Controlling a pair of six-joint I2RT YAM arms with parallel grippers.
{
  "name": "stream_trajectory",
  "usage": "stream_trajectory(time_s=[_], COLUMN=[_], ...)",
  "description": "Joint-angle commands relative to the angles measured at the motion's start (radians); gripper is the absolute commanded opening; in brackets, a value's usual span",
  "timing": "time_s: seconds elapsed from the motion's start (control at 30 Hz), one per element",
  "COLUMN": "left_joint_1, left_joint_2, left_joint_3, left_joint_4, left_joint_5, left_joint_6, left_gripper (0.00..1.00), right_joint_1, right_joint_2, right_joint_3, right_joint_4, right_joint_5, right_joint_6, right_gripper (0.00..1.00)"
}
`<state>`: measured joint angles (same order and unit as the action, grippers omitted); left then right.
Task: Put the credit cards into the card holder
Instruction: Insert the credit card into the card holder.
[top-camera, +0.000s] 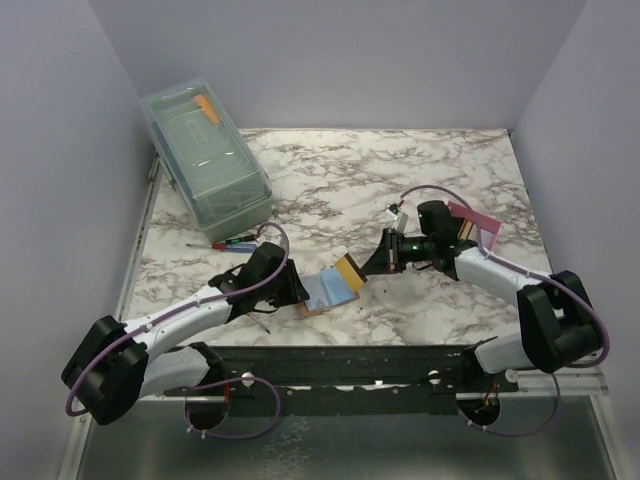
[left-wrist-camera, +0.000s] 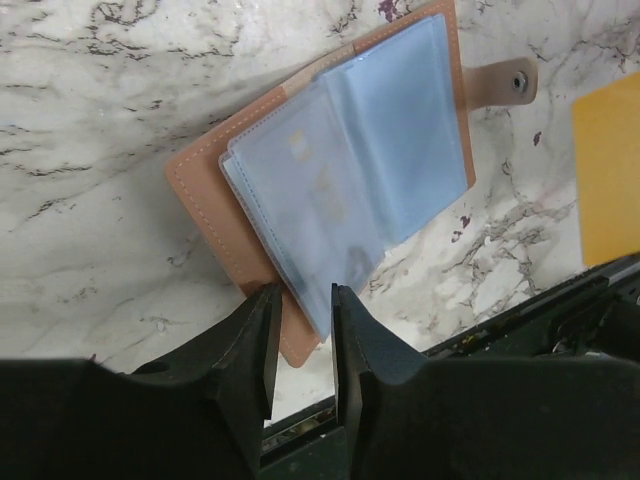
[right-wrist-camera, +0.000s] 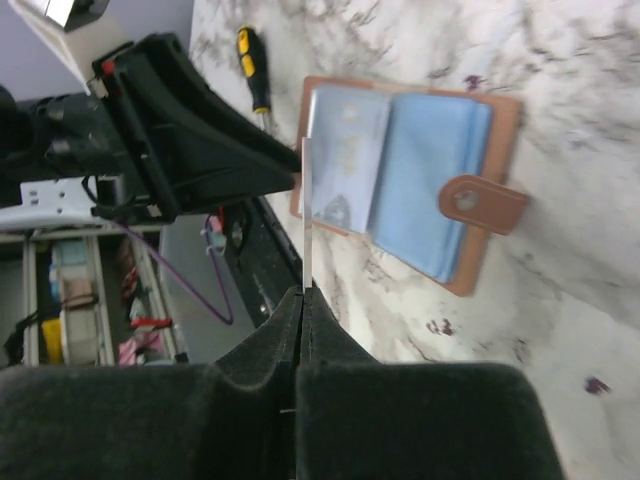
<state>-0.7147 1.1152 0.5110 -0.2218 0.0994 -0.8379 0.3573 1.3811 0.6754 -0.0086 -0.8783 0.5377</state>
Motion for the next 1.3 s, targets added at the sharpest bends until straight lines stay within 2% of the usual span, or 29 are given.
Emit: stream_trajectory(time_s=[0.0, 0.23, 0.53, 0.8, 1.27], left_joint_1=[0.001, 0.002, 0.003, 0.003, 0.003], left_joint_2=[0.014, 0.088, 0.197, 0.196, 0.178], left_joint_3=[-0.023, -0.038, -0.027, -0.029, -0.035], left_joint_4=[0.05, 0.041, 0.013, 0.004, -0.005], left_joint_5=[-0.077, -0.092, -0.128, -0.132, -0.139], left_joint_6=[0.003, -0.033, -0.059, -0.058, -0.054], left_gripper=[0.32, 0.32, 0.3, 0.25, 0.24], right_joint_1=[0.07, 0.116, 0.141, 0.146, 0.146], right_joint_2=[0.09, 0.222, 0.318, 0.325, 0.334], right_joint_3=[-0.012, -0.023, -0.01, 0.002, 0.005], right_joint_4=[0.174, 0.276, 0.285, 0.231, 0.192], right_joint_5=[-0.122, -0.11, -0.083, 0.007, 0.05], right_joint_6=[0.061, 0.097, 0.055, 0.018, -0.006], right_gripper=[0.0, 0.0, 0.0, 0.0, 0.0])
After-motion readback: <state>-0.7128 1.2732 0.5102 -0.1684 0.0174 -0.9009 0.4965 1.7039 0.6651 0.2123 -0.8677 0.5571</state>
